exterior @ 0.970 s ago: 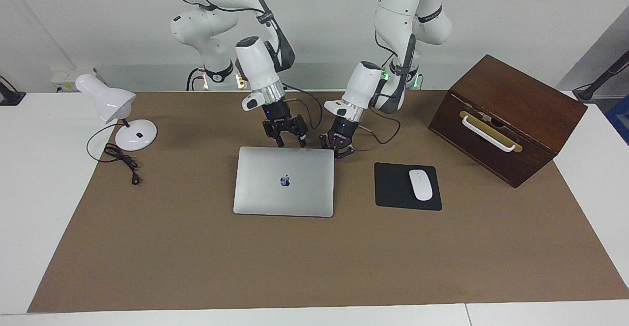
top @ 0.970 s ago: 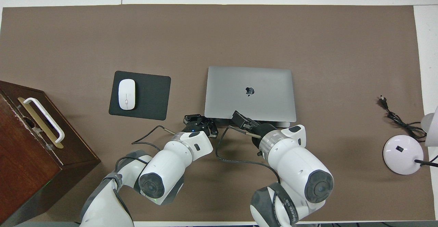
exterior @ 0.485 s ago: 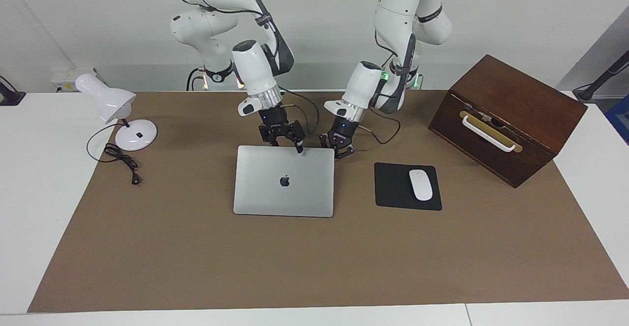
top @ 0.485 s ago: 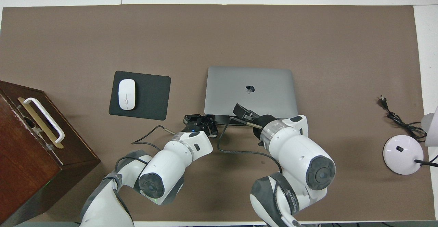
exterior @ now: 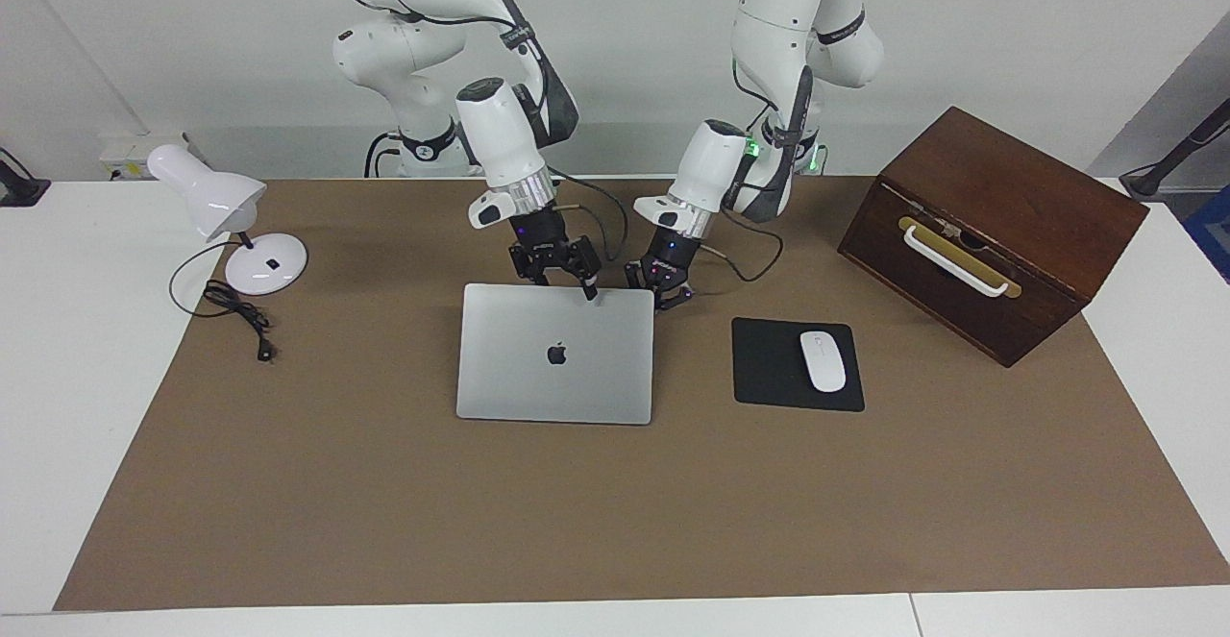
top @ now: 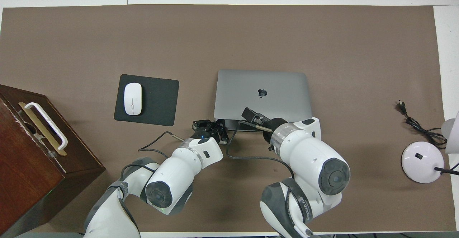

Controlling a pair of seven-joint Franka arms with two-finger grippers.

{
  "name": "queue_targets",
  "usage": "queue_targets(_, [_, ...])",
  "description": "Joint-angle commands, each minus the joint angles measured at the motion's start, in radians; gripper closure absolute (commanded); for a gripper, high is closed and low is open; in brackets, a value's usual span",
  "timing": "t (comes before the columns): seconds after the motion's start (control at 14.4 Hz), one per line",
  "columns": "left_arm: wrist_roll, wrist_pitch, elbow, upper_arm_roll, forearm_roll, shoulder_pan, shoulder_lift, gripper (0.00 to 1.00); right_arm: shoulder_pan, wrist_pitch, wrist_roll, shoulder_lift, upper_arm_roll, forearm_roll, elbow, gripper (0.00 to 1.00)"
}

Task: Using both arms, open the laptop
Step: 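Lift the laptop lid upward and away with the right gripper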

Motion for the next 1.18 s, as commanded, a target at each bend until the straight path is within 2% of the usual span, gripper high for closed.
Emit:
queue_targets(0.0, [0.015, 0.017, 0.025, 0.016, -0.006, -0.014, 0.051, 1.0, -0.018, -0.062, -0.04, 0.036, 0.002, 0.011, 0.08, 0.0])
queue_targets(1.11, [0.015, 0.017, 0.032, 0.016, -0.005, -0.014, 0.059, 1.0, -0.062, -0.277, -0.086, 0.09, -0.003, -0.05, 0.273, 0.0])
